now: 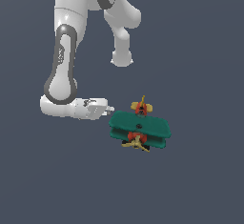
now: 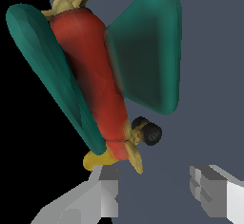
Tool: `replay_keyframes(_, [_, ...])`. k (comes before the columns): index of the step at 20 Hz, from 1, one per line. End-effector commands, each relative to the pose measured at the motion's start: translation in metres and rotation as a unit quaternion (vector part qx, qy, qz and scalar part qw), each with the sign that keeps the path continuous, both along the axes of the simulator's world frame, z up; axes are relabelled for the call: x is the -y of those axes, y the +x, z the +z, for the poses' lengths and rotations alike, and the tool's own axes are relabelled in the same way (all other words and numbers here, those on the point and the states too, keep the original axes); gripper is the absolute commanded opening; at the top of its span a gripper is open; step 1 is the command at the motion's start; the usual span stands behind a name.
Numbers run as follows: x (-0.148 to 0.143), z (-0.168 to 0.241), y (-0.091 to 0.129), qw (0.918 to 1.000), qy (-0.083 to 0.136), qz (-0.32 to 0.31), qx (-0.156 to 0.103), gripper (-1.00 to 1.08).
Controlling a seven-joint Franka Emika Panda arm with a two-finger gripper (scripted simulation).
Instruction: Pick up the object and move it to a goal position.
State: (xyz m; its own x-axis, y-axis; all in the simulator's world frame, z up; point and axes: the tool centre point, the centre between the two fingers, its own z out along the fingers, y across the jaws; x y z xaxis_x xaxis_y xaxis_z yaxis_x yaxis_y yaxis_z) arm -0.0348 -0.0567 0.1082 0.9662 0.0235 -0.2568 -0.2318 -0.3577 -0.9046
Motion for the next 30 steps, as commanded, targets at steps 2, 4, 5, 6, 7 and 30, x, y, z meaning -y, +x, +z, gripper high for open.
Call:
replay_keyframes(2, [0.002, 0.002, 0.006, 0.9997, 0.011, -0.004, 0.019, 0.28])
replay_keyframes(4, [0.003, 0.003, 0.009, 0.9994, 0.017, -0.005, 0.031, 0.28])
replay_keyframes(5, [0.004, 0.003, 0.011, 0.9991, 0.019, -0.006, 0.037, 0.28])
replay_keyframes(6, [0.005, 0.004, 0.013, 0.9988, 0.022, -0.007, 0.043, 0.28])
replay_keyframes(7, [0.005, 0.005, 0.014, 0.9985, 0.025, -0.007, 0.049, 0.28])
replay_keyframes(30, [0.005, 0.027, 0.048, 0.9769, 0.076, 0.014, 0.199, 0.28])
